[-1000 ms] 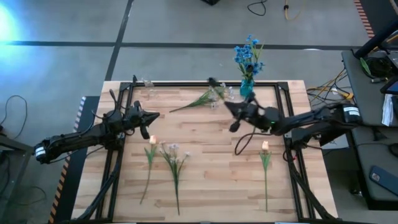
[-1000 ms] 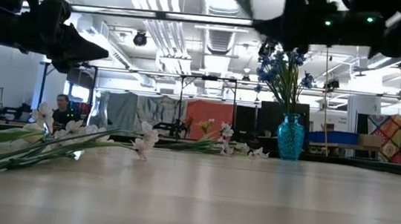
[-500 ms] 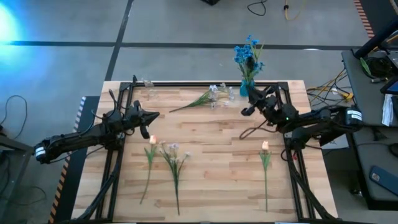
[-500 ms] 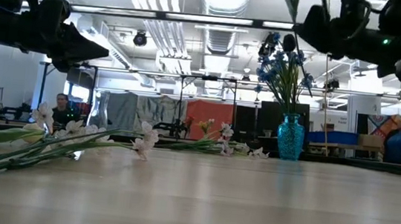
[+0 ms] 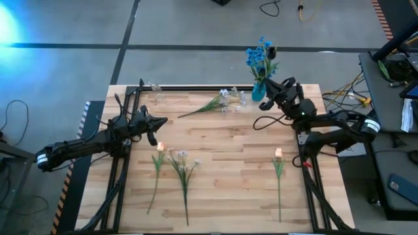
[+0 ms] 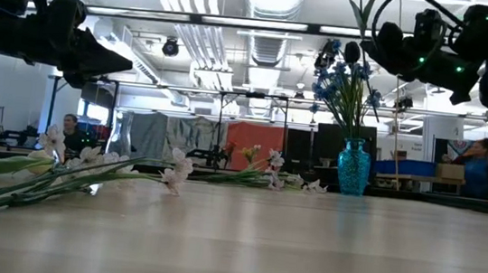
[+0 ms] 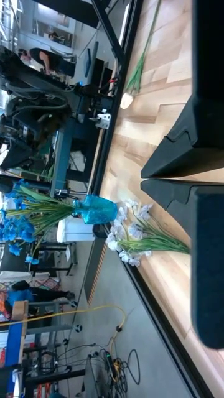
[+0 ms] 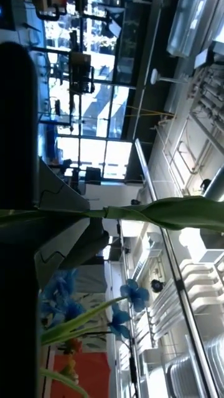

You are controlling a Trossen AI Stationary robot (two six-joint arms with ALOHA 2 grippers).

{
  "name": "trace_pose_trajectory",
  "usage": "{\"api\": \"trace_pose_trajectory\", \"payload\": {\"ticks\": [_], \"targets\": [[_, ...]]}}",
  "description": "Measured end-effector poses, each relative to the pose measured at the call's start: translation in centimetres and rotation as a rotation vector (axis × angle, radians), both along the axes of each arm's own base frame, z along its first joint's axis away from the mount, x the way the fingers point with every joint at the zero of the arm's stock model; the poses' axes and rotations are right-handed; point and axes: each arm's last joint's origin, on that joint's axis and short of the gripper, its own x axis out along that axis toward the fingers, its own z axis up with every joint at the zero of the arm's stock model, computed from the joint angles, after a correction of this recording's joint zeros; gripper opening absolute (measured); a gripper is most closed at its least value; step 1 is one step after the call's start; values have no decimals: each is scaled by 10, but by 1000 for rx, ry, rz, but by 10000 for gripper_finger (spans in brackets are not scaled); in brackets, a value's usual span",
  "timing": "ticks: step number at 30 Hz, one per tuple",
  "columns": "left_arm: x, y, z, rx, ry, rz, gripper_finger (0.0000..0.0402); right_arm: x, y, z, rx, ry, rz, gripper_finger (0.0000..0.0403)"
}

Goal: Sort flowers into vase by color
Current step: Put the black flower into the blue vase

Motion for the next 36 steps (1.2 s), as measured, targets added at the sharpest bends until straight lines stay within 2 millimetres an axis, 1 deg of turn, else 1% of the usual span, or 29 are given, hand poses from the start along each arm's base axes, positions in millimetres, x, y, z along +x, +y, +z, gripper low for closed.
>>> {"api": "trace_pose_trajectory", "payload": {"ticks": [3, 7, 12, 17, 20, 22, 25, 27, 31, 33, 36], "targets": [[0, 0, 0, 0, 0, 0, 0, -2, -5, 3, -22, 2, 10, 9], [0, 0, 0, 0, 1, -1, 0, -2, -5, 3, -13, 0, 82, 9], [0, 0, 0, 13, 7, -6, 0, 3, -4, -4, 103, 57, 227, 9], [0, 0, 0, 14, 9, -8, 0, 15, 7, -14, 233, 162, 342, 9], [0, 0, 0, 12, 10, -9, 0, 25, 17, -15, 292, 242, 414, 9], [0, 0, 0, 8, 8, -9, 0, 33, 24, -12, 343, 309, 457, 9], [0, 0, 0, 4, 8, -10, 0, 46, 32, -10, 458, 469, 493, 9], [1, 0, -1, 2, 11, -10, 0, 54, 35, -8, 571, 603, 450, 9], [1, 0, -2, -2, 18, -10, 0, 63, 30, -10, 794, 882, 271, 9], [1, 0, -2, -4, 22, -10, 0, 68, 28, -13, 873, 984, 221, 9], [2, 0, -3, -7, 27, -10, 0, 77, 23, -22, 943, 1085, 199, 9]]}}
